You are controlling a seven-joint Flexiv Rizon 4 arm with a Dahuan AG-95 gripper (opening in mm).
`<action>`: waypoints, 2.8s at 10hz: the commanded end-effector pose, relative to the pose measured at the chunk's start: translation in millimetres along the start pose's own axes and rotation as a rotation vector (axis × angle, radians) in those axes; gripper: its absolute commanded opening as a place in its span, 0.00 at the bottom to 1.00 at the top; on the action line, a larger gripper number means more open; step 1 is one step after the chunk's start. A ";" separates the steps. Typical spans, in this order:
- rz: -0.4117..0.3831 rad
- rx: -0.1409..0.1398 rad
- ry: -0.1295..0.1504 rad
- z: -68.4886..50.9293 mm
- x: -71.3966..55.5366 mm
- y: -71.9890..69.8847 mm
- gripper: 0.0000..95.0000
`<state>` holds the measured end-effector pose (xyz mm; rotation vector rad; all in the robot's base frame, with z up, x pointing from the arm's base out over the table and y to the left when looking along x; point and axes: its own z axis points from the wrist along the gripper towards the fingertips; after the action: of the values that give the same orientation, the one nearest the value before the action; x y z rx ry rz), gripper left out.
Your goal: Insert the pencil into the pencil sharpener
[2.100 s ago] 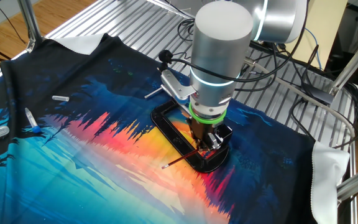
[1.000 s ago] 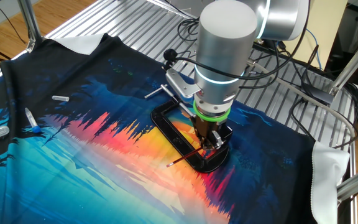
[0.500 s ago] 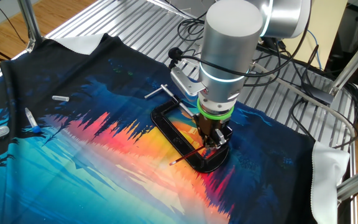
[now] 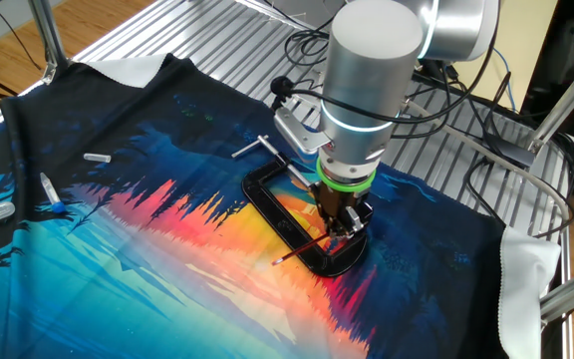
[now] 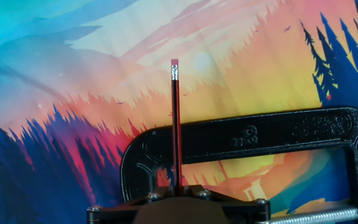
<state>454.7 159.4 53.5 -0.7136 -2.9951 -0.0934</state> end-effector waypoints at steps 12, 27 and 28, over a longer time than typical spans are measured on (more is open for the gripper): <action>-0.311 0.058 0.017 -16.4 -25.2 -16.0 0.20; -0.499 0.041 0.015 -9.3 -116.3 -86.5 0.00; -0.517 0.034 0.018 -8.4 -117.5 -89.4 0.00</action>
<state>519.6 26.2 48.8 0.0710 -3.0739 -0.0652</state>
